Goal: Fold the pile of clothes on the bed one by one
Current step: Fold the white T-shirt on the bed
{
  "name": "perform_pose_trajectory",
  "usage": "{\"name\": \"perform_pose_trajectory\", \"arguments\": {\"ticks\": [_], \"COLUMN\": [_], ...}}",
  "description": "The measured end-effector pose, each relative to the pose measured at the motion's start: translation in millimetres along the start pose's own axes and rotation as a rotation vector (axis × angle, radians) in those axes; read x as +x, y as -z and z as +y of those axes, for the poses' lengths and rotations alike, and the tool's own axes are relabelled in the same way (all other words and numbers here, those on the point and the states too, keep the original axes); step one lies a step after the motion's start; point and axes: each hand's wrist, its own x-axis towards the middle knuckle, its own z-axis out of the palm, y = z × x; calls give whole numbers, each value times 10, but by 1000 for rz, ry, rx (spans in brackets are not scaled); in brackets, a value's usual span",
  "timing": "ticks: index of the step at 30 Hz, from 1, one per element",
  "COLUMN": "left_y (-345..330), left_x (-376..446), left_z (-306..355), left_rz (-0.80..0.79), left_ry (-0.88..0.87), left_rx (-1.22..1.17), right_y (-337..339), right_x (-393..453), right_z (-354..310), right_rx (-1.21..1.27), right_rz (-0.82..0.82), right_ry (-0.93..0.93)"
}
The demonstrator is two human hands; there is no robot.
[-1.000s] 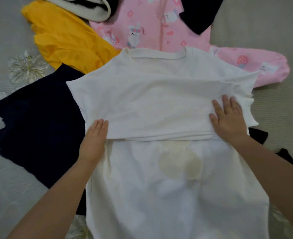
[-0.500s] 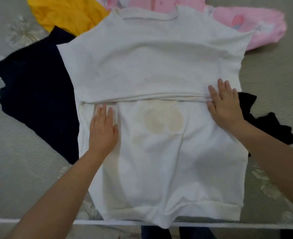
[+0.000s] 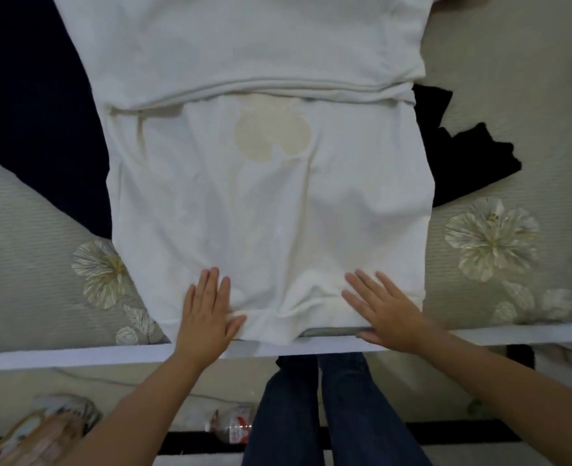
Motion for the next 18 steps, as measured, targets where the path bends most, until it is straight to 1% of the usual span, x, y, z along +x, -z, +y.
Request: {"name": "perform_pose_trajectory", "arguments": {"ticks": [1, 2, 3, 5, 7, 8, 9, 11, 12, 15, 17, 18], "left_y": [6, 6, 9, -18, 8, 30, 40, 51, 42, 54, 61, 51], "left_x": [-30, -65, -94, -143, -190, -194, -191, -174, -160, -58, -12, -3], "left_z": [33, 79, 134, 234, 347, 383, 412, 450, 451, 444, 415, 396], "left_rz": [-28, -56, -90, -104, -71, -74, -99, -137, -145, -158, -134, -119], "left_ry": [2, -4, -6, -65, -128, -135, -136, -130, -127, -141, -155, -168], "left_rx": [29, 64, 94, 153, 152, 160, 166, 206, 221, 233, 224, 219], "right_y": [-23, -45, -53, 42, 108, 76, 75, 133, 186, 210, 324, 374], "right_x": [-74, -117, -129, -79, -34, -24, -29, -54, -63, 43, 185, 234], "right_z": [-106, -182, -207, -210, -173, -136, -131, -212, -240, -136, -3, 30], "right_rx": [-1, 8, 6, -31, -108, -176, -189, -147, -155, -171, -222, -220], "right_rz": [-101, -138, -143, -149, -196, -195, -255, -246, -215, 0, 1, -38], "right_ry": [-2, -23, -50, -84, -61, -30, -37, -117, -133, -117, -166, -180]}}
